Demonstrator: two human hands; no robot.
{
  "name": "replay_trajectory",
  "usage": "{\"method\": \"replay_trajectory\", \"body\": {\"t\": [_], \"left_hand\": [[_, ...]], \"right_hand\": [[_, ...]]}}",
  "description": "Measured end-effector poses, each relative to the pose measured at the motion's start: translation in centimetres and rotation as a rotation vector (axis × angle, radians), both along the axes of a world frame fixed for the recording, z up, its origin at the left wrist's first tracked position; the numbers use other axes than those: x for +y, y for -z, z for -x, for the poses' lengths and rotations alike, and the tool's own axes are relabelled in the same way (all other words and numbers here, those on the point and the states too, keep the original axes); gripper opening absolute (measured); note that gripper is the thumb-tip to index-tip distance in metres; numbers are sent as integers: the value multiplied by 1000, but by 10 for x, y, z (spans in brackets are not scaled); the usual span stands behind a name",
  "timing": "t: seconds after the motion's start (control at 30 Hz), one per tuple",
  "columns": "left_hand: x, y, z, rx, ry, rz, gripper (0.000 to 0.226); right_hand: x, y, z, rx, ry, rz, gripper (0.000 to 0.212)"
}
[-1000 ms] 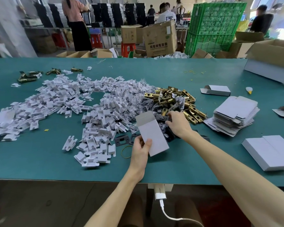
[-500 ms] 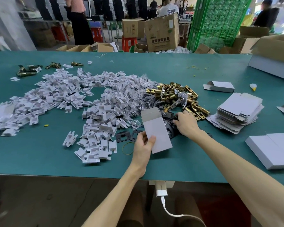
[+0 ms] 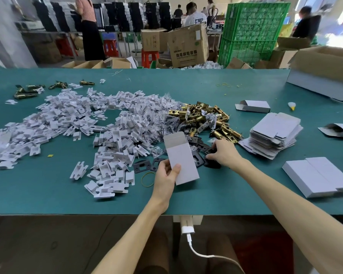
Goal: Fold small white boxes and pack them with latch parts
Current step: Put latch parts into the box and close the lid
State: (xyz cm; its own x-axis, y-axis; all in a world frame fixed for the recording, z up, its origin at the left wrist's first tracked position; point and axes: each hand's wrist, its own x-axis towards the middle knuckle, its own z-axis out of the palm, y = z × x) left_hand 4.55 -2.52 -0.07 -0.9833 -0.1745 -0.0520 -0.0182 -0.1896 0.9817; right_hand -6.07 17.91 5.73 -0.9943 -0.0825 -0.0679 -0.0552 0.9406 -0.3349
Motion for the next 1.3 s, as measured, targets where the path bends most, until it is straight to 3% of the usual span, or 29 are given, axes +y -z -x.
{"method": "replay_trajectory", "body": {"t": [0.17,0.4,0.63,0.8,1.07,1.17,1.3], "left_hand": [[1,-2,-2,4,1,20,20],[2,-4,-3,8,4,37,19],[1,-3,-2,12,0,56,32],[2,-3,-2,13,0,59,32],[2,-2,-1,15,9,51,34],[1,-2,-1,15,11,48,34],[1,-3,-3,19,22,48,33]], "right_hand": [[-1,-4,-10,52,10,-26,25],[7,-11,-16,104,84,55,24],[9,-21,-16,169,151,366,16],[8,-28,-20,-80,256,722,13],[4,-41,-29,-105,198,798,9],[-4,-53,-32,-141,150,946,8],[-20,-71,-34,-224,109,1211,27]]}}
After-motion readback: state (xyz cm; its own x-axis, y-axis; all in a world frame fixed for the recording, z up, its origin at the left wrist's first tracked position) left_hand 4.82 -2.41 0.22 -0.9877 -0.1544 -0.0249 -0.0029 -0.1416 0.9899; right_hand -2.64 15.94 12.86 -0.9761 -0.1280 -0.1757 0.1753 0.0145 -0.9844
